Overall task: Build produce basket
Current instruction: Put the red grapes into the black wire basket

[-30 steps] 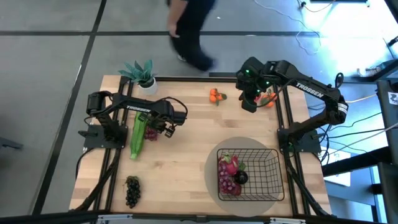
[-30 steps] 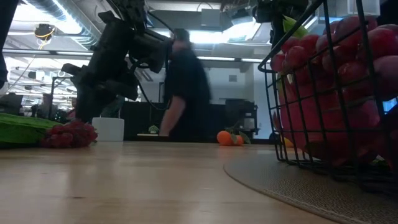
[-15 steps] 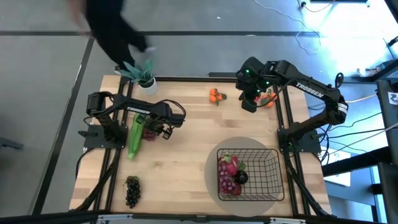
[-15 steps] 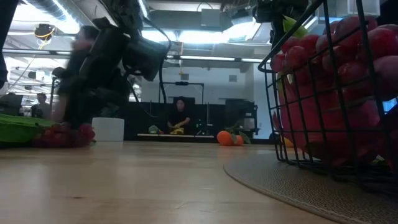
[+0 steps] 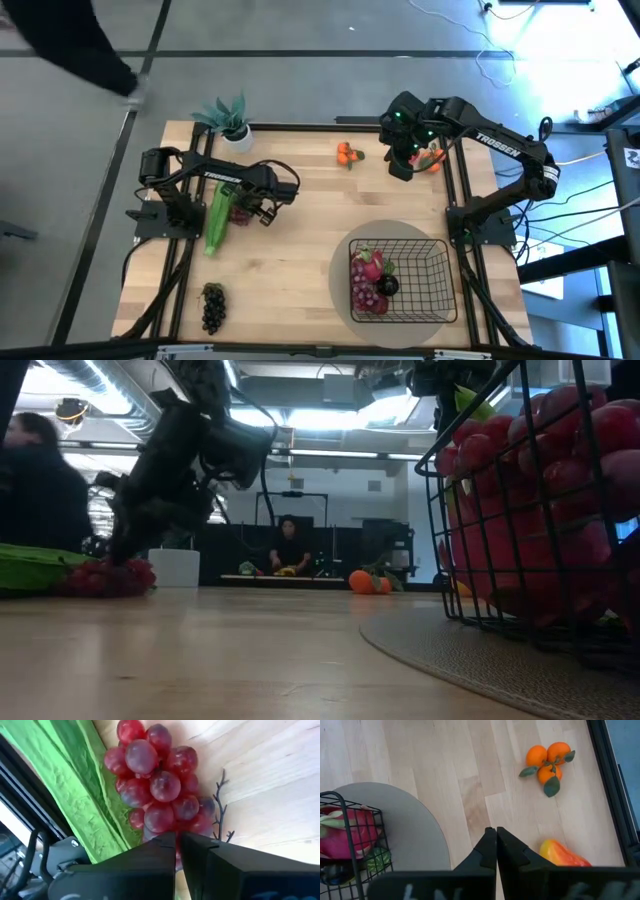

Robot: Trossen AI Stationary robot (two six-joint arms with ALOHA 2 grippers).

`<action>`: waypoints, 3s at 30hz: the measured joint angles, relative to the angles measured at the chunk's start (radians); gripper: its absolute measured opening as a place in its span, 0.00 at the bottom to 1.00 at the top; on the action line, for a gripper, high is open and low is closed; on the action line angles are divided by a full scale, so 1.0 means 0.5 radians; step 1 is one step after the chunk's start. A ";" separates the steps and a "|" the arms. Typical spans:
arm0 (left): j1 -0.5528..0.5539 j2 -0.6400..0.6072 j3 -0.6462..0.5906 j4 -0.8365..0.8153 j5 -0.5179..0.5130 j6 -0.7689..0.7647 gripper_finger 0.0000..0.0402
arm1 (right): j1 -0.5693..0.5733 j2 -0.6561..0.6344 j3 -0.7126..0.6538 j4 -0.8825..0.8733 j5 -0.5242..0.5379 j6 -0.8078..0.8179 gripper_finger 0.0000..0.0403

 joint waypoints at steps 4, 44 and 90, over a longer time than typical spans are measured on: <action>-0.032 0.000 0.116 0.005 -0.013 0.085 0.00 | 0.000 -0.005 0.000 -0.039 0.000 -0.003 0.00; -0.731 0.045 1.777 0.951 0.007 1.145 0.00 | 0.000 -0.611 0.000 -0.294 -0.246 -0.156 0.00; -0.667 0.851 1.778 1.805 1.139 1.651 0.00 | 0.004 -0.610 0.000 -0.659 -1.327 -0.474 0.00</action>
